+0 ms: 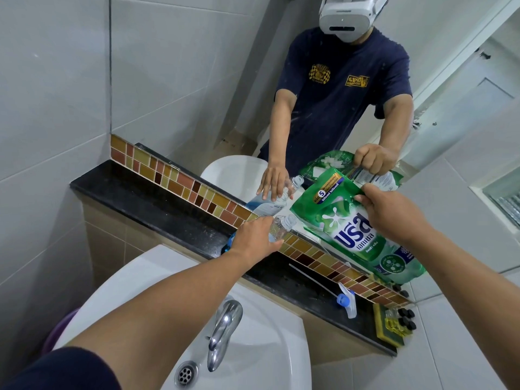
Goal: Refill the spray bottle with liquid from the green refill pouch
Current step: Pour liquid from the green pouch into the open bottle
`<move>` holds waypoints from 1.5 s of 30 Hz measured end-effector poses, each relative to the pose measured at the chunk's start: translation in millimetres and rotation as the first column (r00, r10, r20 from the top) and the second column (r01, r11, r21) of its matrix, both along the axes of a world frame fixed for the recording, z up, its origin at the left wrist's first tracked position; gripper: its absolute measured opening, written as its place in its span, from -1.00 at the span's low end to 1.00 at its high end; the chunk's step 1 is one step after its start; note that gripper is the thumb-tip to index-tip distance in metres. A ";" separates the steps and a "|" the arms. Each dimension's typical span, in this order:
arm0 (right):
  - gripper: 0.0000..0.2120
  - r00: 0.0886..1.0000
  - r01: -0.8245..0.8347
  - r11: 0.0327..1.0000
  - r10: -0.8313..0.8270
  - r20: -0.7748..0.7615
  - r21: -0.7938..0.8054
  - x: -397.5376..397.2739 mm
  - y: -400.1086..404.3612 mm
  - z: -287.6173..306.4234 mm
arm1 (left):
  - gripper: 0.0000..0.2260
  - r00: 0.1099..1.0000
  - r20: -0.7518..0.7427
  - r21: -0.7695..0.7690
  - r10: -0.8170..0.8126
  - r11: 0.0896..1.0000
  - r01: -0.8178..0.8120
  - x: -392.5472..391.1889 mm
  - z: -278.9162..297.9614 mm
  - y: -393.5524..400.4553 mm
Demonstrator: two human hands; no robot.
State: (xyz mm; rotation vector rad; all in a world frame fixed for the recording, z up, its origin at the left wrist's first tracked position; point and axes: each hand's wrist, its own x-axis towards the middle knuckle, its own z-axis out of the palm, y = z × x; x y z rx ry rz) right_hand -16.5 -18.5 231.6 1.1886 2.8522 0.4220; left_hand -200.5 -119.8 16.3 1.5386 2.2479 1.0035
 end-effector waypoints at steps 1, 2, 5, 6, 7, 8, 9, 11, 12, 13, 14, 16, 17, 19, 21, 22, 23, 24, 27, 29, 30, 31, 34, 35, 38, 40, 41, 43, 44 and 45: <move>-0.73 1.000 -0.004 1.000 0.004 -0.003 0.001 -0.3 0.1 0.0 | -0.47 1.000 0.003 -0.002 0.000 1.000 0.000 0.0 0.4 -0.2; -0.73 1.000 -0.006 1.000 0.006 -0.004 0.003 -0.7 -0.1 0.1 | -0.47 1.000 0.005 -0.004 0.000 1.000 0.000 0.0 0.5 -0.3; -0.72 1.000 -0.009 1.000 0.009 -0.006 0.000 -2.1 -0.6 1.4 | -0.47 1.000 0.010 -0.005 -0.001 1.000 0.001 0.0 0.4 -0.4; -0.72 1.000 -0.008 1.000 0.009 -0.005 0.002 -2.3 -0.8 2.0 | -0.46 1.000 0.011 -0.006 -0.002 1.000 0.002 -0.1 0.6 -0.5; -0.71 1.000 -0.009 1.000 0.009 -0.002 0.008 -2.5 -0.8 2.4 | -0.46 1.000 0.012 -0.007 -0.002 1.000 0.003 -0.3 0.6 -0.6; -0.72 1.000 -0.008 1.000 0.008 0.002 0.016 -2.5 -0.8 2.8 | -0.45 1.000 0.011 -0.006 -0.002 1.000 0.002 -0.2 0.5 -0.6; -0.72 1.000 -0.012 1.000 0.012 0.004 0.025 -2.4 -0.7 3.0 | -0.45 1.000 0.009 -0.006 -0.001 1.000 0.001 -0.2 0.4 -0.7; -0.72 1.000 -0.020 0.999 0.020 0.005 0.032 -2.5 -0.8 2.9 | -0.45 1.000 0.002 -0.005 0.000 1.000 0.000 -0.1 0.2 -0.9; -0.72 1.000 -0.023 0.999 0.023 0.006 0.033 -2.6 -1.2 3.1 | -0.45 1.000 0.000 -0.003 0.000 1.000 0.000 0.1 0.0 -1.0; -0.73 1.000 -0.025 0.999 0.025 0.007 0.032 -2.6 -1.4 3.3 | -0.44 1.000 0.000 0.000 0.000 1.000 0.000 0.3 -0.3 -1.1; -0.73 1.000 -0.026 0.999 0.025 0.010 0.030 -2.7 -1.8 3.6 | -0.44 1.000 -0.001 0.002 0.001 1.000 -0.001 0.3 -0.4 -1.2; -0.73 1.000 -0.022 0.999 0.021 0.017 0.028 -2.7 -2.2 4.4 | -0.45 1.000 -0.006 0.005 0.001 1.000 -0.001 0.0 -0.4 -1.4; -0.73 1.000 -0.020 0.999 0.019 0.019 0.027 -2.9 -2.6 4.9 | -0.45 1.000 -0.007 0.006 0.000 1.000 0.000 0.0 -0.3 -1.5; -0.73 1.000 -0.010 1.000 0.010 0.023 0.019 -3.5 -3.9 6.1 | -0.44 1.000 -0.007 0.004 -0.002 1.000 0.002 -0.2 -0.3 -1.8; -0.73 1.000 -0.002 1.000 0.001 0.021 0.011 -4.5 -4.9 7.3 | -0.44 1.000 -0.007 0.003 -0.004 1.000 0.004 -0.4 -0.6 -1.7; -0.72 1.000 -0.001 1.000 0.001 0.022 0.013 -4.6 -5.0 7.7 | -0.44 1.000 -0.007 0.002 -0.004 1.000 0.004 -0.3 -0.7 -1.7; -0.72 1.000 -0.004 1.000 0.003 0.021 0.017 -4.6 -5.0 7.8 | -0.44 1.000 -0.009 0.003 -0.006 1.000 0.006 -0.4 -0.5 -1.8; -0.72 1.000 -0.006 1.000 0.006 0.022 0.022 -4.5 -4.8 7.8 | -0.43 1.000 -0.012 0.004 -0.007 1.000 0.007 -0.3 -0.3 -1.9; -0.72 1.000 -0.009 1.000 0.008 0.021 0.027 -4.1 -4.3 7.5 | -0.44 1.000 -0.018 0.007 -0.010 1.000 0.010 -0.1 0.0 -1.8; -0.72 1.000 -0.010 1.000 0.009 0.024 0.028 -4.0 -4.4 7.5 | -0.46 1.000 -0.019 0.007 -0.012 1.000 0.013 0.3 0.3 -2.2; -0.72 1.000 -0.011 0.999 0.010 0.025 0.031 -3.6 -4.3 7.6 | -0.46 1.000 -0.019 0.005 -0.014 1.000 0.014 0.4 0.5 -2.1; -0.72 1.000 -0.013 0.999 0.012 0.025 0.032 -3.2 -4.2 7.6 | -0.45 1.000 -0.020 0.005 -0.015 1.000 0.015 0.5 0.3 -2.2; -0.72 1.000 -0.015 0.999 0.014 0.018 0.030 -2.3 -3.4 7.9 | -0.43 1.000 -0.017 0.001 -0.014 1.000 0.014 0.9 0.7 -2.7; -0.71 1.000 -0.013 1.000 0.013 0.017 0.028 -2.5 -3.1 7.8 | -0.43 1.000 -0.019 0.000 -0.013 1.000 0.013 1.1 0.9 -2.7; -0.72 1.000 -0.018 0.999 0.017 0.015 0.040 -2.6 -1.1 6.4 | -0.45 0.999 -0.035 -0.007 -0.004 1.000 0.003 2.2 1.5 -2.2; -0.73 1.000 -0.030 0.999 0.029 0.011 0.042 -2.2 0.3 4.9 | -0.47 0.999 -0.036 -0.008 0.004 1.000 -0.004 2.7 1.7 -2.1; -0.73 0.999 -0.035 0.998 0.034 0.012 0.043 -2.3 0.6 4.2 | -0.47 0.999 -0.032 -0.007 0.007 1.000 -0.007 2.5 1.4 -2.2; -0.73 0.999 -0.036 0.998 0.035 0.014 0.045 -3.2 1.0 3.5 | -0.46 1.000 -0.025 -0.002 0.011 1.000 -0.011 1.9 1.0 -2.8; -0.73 0.999 -0.034 0.998 0.034 0.016 0.045 -3.8 0.9 3.4 | -0.46 1.000 -0.025 0.000 0.012 1.000 -0.012 1.7 1.0 -3.0; -0.72 0.999 -0.032 0.998 0.032 0.020 0.046 -4.4 0.4 3.6 | -0.46 1.000 -0.028 0.001 0.011 1.000 -0.011 1.6 1.1 -2.9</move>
